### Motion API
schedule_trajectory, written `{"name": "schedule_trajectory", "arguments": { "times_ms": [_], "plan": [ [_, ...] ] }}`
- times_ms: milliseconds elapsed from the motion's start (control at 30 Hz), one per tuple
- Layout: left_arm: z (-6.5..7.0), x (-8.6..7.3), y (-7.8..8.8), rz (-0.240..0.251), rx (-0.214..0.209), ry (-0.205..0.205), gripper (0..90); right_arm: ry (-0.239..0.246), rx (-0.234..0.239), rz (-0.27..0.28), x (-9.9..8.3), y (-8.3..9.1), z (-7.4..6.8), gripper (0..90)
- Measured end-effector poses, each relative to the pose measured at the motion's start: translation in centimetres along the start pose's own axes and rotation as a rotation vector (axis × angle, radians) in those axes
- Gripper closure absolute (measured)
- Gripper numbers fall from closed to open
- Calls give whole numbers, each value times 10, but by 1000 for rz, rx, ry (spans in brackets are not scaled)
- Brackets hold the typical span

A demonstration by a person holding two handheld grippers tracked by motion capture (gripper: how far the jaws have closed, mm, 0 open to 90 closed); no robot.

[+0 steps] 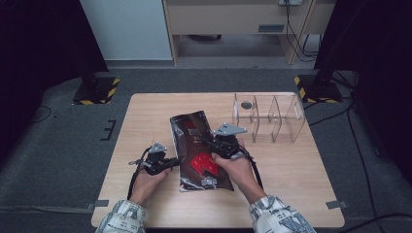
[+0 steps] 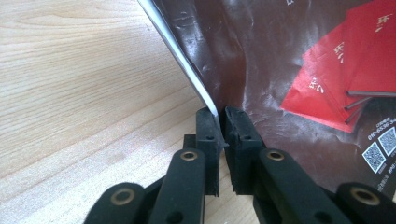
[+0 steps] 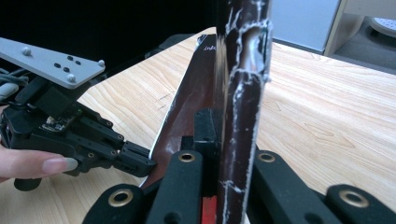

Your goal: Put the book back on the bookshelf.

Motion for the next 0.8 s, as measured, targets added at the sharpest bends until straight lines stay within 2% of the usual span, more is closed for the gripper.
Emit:
{"name": "schedule_trajectory", "arguments": {
  "times_ms": [800],
  "plan": [
    [1,5,5,0,-2,-25,875,6,-3,-37,-1,2,8,862]
  ]
}}
Point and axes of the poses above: each handheld gripper's, and its own axes: y roughly backward along the jaws, x roughly out of its top, z roughly to its right, the point moved 2 cm from there along -y, roughly forward along the jaws, and after that the axes turned 5 degrees about -y, right-handed, at the moved point
